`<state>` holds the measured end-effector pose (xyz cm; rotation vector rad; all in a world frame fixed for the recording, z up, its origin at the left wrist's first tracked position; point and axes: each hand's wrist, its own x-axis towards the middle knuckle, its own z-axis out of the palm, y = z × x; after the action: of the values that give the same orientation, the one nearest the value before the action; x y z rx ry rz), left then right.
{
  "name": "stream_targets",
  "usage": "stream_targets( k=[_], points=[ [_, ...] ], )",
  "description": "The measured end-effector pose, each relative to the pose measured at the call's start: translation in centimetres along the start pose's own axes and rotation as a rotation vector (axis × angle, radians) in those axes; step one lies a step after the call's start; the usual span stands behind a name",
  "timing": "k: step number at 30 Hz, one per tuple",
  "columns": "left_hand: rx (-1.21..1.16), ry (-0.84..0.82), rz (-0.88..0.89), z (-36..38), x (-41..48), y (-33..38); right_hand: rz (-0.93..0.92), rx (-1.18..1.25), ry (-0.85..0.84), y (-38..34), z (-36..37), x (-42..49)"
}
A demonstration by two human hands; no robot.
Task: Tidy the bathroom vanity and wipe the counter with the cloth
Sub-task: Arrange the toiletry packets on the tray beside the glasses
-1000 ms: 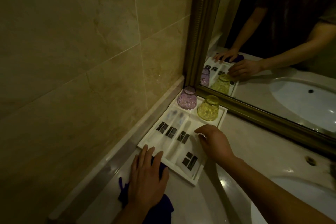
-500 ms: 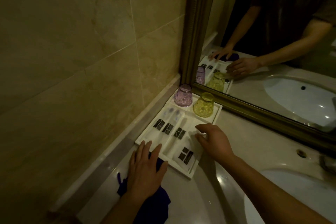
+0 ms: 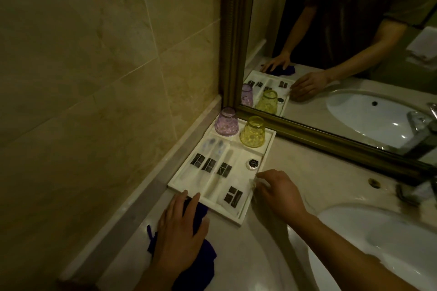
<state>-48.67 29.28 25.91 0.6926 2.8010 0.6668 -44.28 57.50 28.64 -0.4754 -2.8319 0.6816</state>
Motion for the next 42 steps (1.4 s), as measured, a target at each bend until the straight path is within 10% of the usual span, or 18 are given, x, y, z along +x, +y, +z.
stream_targets(
  k=[9, 24, 42],
  points=[
    [0.054, -0.008, 0.007, 0.2, -0.8, -0.2, -0.214, -0.404, -0.262, -0.4, 0.1, 4.7],
    [0.146, -0.044, -0.037, 0.7, -0.6, 0.2, -0.505, -0.209, -0.377, -4.3, 1.1, -0.7],
    [0.202, -0.053, -0.102, -1.7, -2.9, -2.9, -0.363, 0.039, -0.141, -5.5, 1.1, -3.3]
  ],
)
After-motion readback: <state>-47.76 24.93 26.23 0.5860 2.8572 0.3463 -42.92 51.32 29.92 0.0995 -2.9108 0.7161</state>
